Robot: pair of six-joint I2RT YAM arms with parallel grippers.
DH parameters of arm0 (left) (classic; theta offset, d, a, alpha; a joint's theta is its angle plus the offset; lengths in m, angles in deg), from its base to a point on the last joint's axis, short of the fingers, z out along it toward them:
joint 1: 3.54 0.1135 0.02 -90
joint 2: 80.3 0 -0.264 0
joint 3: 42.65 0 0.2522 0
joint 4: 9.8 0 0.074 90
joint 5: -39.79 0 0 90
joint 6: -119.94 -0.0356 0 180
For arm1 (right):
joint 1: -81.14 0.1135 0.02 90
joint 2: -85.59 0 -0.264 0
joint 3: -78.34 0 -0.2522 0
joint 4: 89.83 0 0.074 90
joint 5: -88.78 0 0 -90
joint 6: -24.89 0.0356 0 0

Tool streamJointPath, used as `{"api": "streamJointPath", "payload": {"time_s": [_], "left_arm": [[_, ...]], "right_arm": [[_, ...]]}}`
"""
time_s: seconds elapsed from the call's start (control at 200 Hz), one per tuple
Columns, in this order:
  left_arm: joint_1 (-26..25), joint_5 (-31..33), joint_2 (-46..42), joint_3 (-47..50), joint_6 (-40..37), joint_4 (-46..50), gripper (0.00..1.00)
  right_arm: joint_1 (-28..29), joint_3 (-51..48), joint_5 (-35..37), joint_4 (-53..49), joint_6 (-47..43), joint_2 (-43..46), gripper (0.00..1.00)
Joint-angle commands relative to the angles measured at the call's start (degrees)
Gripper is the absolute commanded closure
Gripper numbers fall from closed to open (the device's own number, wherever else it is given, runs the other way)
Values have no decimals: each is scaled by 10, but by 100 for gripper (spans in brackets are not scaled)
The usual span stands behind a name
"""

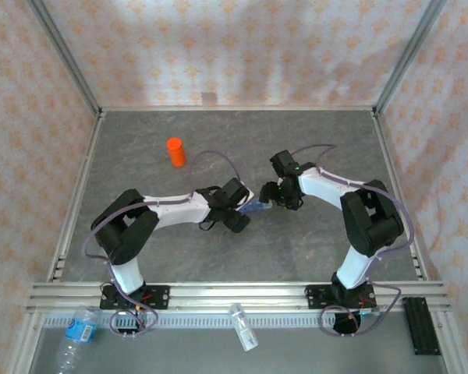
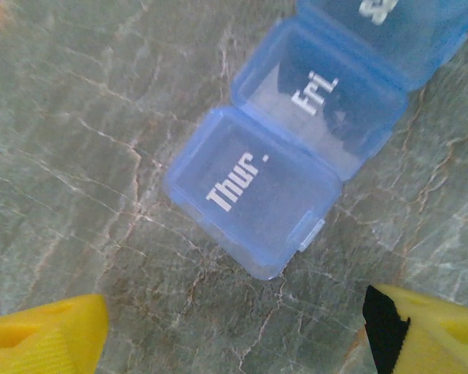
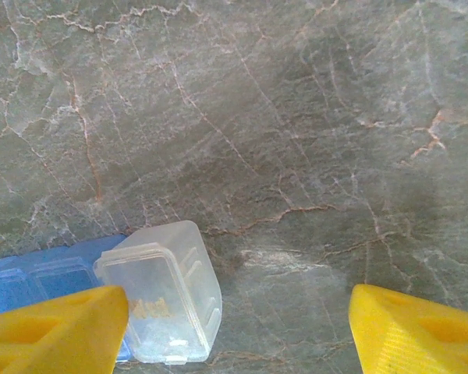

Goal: Sort the pills into containers

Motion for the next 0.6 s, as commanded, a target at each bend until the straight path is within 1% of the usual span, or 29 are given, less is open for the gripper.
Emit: {"api": "streamJointPath", "payload": {"time_s": [0.0,0.42,0.595], "left_arm": [[0,0,4,-19,-16,14,14],[32,-1,-14,-36,-18,24,15],[45,-5,-23,-35,-11,14,14]], "right_arm": [[-2,-20,13,-3,4,-15,25],[-2,-33,12,5,6,-18,25],[-2,-35,12,6,7,-17,26]]}}
